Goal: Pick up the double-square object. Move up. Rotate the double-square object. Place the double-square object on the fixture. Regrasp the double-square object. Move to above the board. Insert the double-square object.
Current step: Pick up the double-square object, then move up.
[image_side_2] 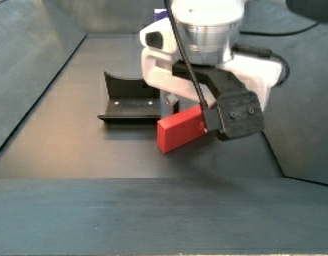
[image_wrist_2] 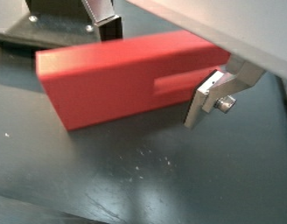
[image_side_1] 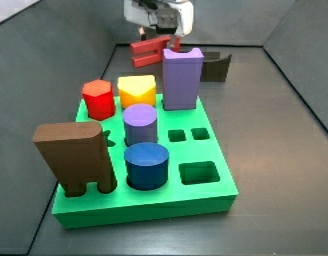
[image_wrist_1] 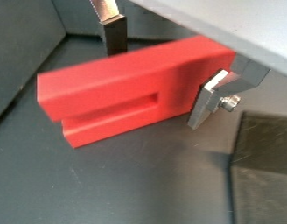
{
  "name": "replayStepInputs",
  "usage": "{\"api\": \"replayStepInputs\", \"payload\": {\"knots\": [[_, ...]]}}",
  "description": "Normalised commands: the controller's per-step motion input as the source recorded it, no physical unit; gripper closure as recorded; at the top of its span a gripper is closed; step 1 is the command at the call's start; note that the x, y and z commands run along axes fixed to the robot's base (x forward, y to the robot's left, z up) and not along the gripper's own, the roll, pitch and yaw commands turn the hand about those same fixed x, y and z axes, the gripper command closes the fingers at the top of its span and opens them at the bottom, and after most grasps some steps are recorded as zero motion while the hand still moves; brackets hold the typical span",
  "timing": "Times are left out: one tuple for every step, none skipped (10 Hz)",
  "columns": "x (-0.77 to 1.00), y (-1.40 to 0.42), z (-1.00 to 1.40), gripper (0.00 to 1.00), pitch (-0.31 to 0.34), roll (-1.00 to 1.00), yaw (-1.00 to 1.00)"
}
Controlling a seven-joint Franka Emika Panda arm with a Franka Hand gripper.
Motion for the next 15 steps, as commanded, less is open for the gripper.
{"api": "replayStepInputs", "payload": {"knots": [[-0.01, 0.00, -0.15, 0.00, -0.111, -0.10, 0.00], [0.00, 0.00, 0.00, 0.00, 0.000, -0.03, 0.00], [0.00, 0.00, 0.00, 1.00, 0.000, 0.00, 0.00], [0.00, 0.00, 0.00, 1.00, 0.000, 0.00, 0.00], [0.00, 0.00, 0.00, 1.00, 0.000, 0.00, 0.00], [0.00, 0.00, 0.00, 1.00, 0.000, 0.00, 0.00], [0.00, 0.00, 0.00, 1.00, 0.000, 0.00, 0.00], [0.00, 0.00, 0.00, 1.00, 0.000, 0.00, 0.00], [0.00, 0.00, 0.00, 1.00, 0.000, 0.00, 0.00], [0.00, 0.00, 0.00, 1.00, 0.000, 0.00, 0.00], [0.00, 0.00, 0.00, 1.00, 0.000, 0.00, 0.00], [0.00, 0.00, 0.00, 1.00, 0.000, 0.00, 0.00], [0.00, 0.00, 0.00, 1.00, 0.000, 0.00, 0.00], [0.00, 0.00, 0.83, 1.00, 0.000, 0.00, 0.00], [0.04, 0.01, 0.83, 1.00, -0.006, 0.01, -0.01]]}}
